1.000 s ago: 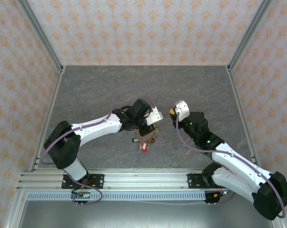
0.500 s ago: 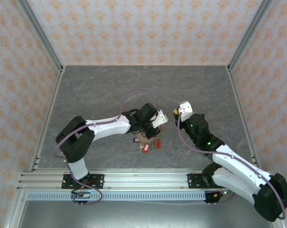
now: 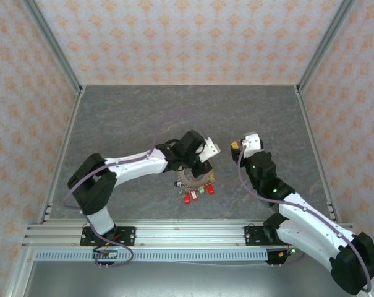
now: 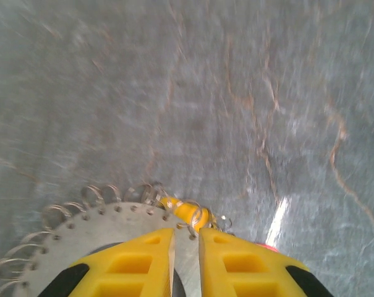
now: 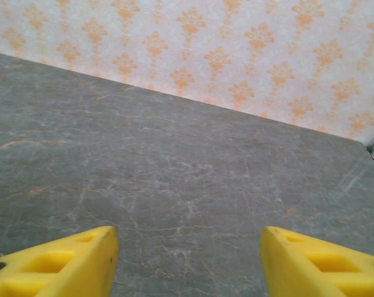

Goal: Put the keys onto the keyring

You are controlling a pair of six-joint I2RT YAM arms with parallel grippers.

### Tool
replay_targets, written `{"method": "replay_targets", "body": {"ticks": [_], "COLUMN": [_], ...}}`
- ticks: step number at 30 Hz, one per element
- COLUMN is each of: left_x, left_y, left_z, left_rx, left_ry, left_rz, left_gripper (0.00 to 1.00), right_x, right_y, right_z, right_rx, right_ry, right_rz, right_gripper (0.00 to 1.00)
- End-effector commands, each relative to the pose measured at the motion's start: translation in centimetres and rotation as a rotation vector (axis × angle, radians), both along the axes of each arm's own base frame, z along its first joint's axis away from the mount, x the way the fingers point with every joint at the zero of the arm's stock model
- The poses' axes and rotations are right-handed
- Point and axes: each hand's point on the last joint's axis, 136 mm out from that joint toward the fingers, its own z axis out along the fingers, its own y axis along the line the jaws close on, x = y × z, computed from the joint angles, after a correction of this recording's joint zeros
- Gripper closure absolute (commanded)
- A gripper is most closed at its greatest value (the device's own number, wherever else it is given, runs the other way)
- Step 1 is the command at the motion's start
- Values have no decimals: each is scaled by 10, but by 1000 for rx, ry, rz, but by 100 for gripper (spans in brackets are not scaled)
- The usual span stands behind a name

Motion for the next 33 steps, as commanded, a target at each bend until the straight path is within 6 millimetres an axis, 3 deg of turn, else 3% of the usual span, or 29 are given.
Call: {"method": "replay_targets", "body": {"ticks": [1, 5, 7, 8, 9, 21, 28, 30, 33], "left_x": [23, 44, 48, 47, 48, 65, 59, 58, 57], "left_y": [23, 74, 99, 108, 119, 249, 282, 292, 305], "left_z": [46, 74, 83, 85, 86, 97, 95, 95, 97], "left_rx": [-110, -183, -198, -193, -180, -200, -194, -180, -169], "left_ry": [-108, -199, -250, -276, -294, -397, -428, -434, -449], "left_rz": [120, 302, 360, 367, 388, 819, 943, 983, 1030], "left_gripper": [82, 74, 52, 10, 0, 0, 0, 0, 0], "right_x": [3, 9, 11, 13, 14, 39, 56, 62, 71], "right_y": [-18, -32, -38, -41, -42, -68, -76, -72, -62], "right_z": [12, 7, 2, -1, -4, -54, -75, -87, -89], "right_rx": [47, 77, 88, 90, 86, 39, 90, 75, 43], "right_ry": [-50, -42, -35, -31, -24, 89, 103, 120, 116], "right_rz": [-90, -142, -168, -179, -186, -259, -238, -216, -155], "right_gripper": [35, 34, 32, 31, 30, 26, 27, 27, 28]}}
